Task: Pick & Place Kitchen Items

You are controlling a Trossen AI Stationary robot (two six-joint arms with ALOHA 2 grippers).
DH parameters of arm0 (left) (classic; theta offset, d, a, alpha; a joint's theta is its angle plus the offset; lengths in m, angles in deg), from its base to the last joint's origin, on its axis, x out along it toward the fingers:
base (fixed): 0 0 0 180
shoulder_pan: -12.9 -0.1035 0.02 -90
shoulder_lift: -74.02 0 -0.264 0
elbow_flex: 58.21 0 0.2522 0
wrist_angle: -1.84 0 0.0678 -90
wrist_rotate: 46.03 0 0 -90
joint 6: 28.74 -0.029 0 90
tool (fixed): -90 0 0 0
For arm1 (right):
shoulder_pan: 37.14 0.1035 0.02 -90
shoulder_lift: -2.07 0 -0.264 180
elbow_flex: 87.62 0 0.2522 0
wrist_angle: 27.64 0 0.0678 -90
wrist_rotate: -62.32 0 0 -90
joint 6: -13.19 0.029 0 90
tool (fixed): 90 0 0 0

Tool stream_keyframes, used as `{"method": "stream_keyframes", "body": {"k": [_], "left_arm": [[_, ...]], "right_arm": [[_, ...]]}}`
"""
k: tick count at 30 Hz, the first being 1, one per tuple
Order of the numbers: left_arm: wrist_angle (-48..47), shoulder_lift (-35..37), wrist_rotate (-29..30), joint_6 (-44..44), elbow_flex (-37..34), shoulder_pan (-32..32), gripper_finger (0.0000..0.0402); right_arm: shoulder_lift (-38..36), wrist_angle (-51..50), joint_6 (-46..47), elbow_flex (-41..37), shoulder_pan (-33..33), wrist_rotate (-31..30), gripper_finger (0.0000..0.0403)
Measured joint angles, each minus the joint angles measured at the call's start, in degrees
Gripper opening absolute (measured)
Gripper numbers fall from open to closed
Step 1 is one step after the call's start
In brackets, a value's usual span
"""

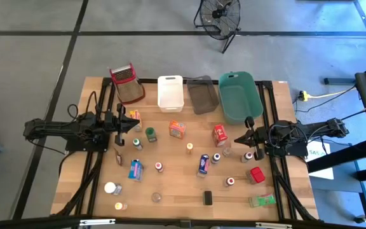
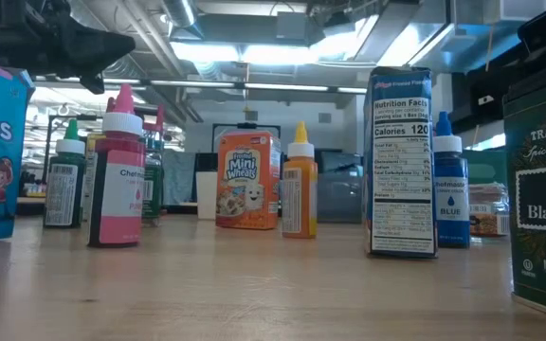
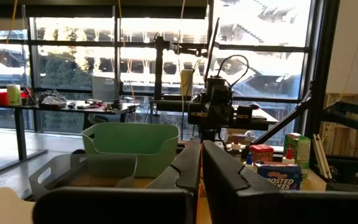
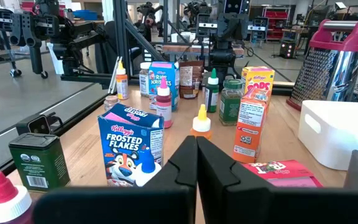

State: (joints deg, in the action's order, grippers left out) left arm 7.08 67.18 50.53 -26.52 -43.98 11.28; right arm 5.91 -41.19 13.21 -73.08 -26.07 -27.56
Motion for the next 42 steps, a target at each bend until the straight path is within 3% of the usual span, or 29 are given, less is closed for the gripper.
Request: {"method": "stream_keyframes", "body": {"k": [18, 26, 32, 42], "left_arm": [[0.0, 0.0, 0.0, 0.0, 0.0, 0.0, 0.001], [0.0, 0.0, 0.0, 0.0, 0.0, 0.0, 0.0012], [0.0, 0.0, 0.0, 0.0, 0.0, 0.0, 0.0012], [0.0, 0.0, 0.0, 0.0, 0.0, 0.0, 0.0012]], "right_arm": [[0.0, 1.4, 0.2, 0.0, 0.0, 0.0, 0.0003], [0.0, 5.2, 5.1, 0.0, 0.0, -1.6, 0.0011], [0.0, 5.7, 3.0, 1.5, -0.1, -6.7, 0.0075], [7.1, 1.8, 5.6, 9.3, -0.1, -9.9, 0.025]]}}
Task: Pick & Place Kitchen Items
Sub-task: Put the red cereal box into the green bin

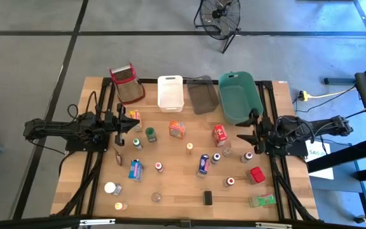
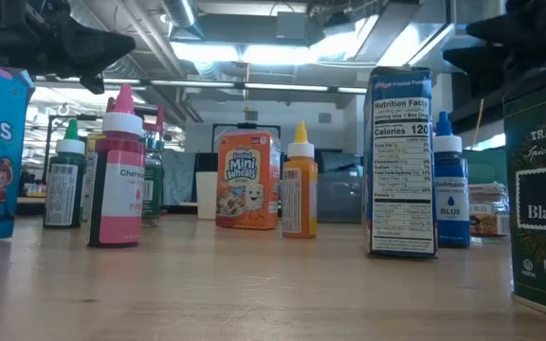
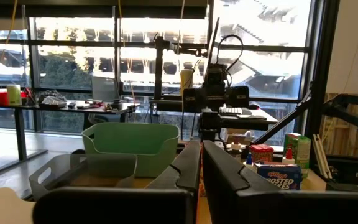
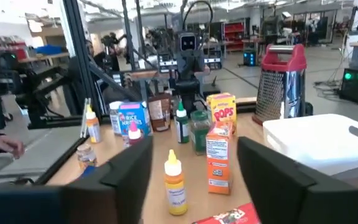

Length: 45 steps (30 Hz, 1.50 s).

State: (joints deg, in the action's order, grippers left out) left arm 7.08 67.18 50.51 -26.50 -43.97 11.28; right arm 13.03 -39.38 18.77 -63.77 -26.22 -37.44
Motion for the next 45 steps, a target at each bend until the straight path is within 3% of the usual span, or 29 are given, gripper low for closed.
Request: {"method": "stream_keyframes", "body": {"k": [4, 11, 24, 32, 38, 45], "left_arm": [[0.0, 0.0, 0.0, 0.0, 0.0, 0.0, 0.0012], [0.0, 0.0, -0.1, 0.0, 0.0, 0.0, 0.0013], [0.0, 0.0, -0.1, 0.0, 0.0, 0.0, 0.0013], [0.0, 0.0, -0.3, 0.0, 0.0, 0.0, 0.0011], [0.0, 0.0, -0.3, 0.0, 0.0, 0.0, 0.0011], [0.0, 0.0, -0.2, 0.0, 0.0, 0.0, 0.0012]], "right_arm": [[6.4, -5.4, 0.5, 5.3, 0.0, -7.1, 0.0287], [22.0, -20.8, 9.4, 19.5, 0.0, -14.4, 0.0295], [53.6, -49.4, 40.8, 47.5, -1.4, -15.2, 0.0296], [63.0, -52.9, 49.5, 50.9, -3.7, -8.9, 0.0296], [65.9, -53.1, 50.1, 51.0, -5.0, -4.9, 0.0296], [68.0, -55.3, 52.3, 51.0, -5.0, -4.5, 0.0296]]}}
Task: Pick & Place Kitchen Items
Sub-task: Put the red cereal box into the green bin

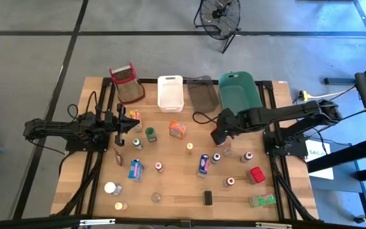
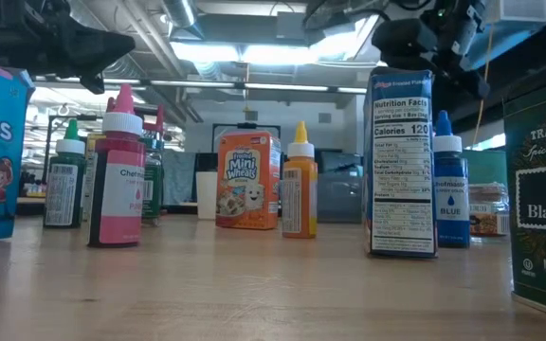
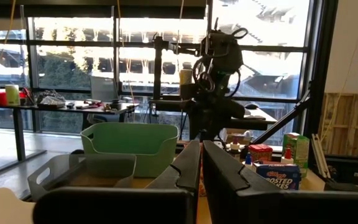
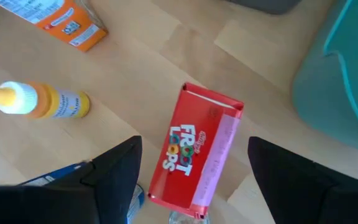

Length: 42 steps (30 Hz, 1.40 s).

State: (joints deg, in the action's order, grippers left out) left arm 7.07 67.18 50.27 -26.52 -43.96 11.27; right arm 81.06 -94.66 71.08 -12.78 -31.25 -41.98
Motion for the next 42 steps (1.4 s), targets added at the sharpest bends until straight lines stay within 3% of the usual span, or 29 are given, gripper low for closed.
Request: {"method": "stream_keyframes", "body": {"k": [13, 21, 35, 42], "left_arm": [[0.0, 0.0, 0.0, 0.0, 0.0, 0.0, 0.0013], [0.0, 0.0, 0.2, 0.0, 0.0, 0.0, 0.0013], [0.0, 0.0, 0.2, 0.0, 0.0, 0.0, 0.0013], [0.0, 0.0, 0.2, 0.0, 0.0, 0.0, 0.0011]], "right_arm": [[6.8, 1.2, 0.0, 0.0, -0.7, 0.9, 0.0296], [7.4, 1.1, 1.9, 0.0, -0.7, 1.1, 0.0285], [7.4, 0.8, 2.3, 0.0, -0.7, 1.0, 0.0122], [7.4, -0.8, 1.3, 3.3, -0.7, 1.4, 0.0091]]}}
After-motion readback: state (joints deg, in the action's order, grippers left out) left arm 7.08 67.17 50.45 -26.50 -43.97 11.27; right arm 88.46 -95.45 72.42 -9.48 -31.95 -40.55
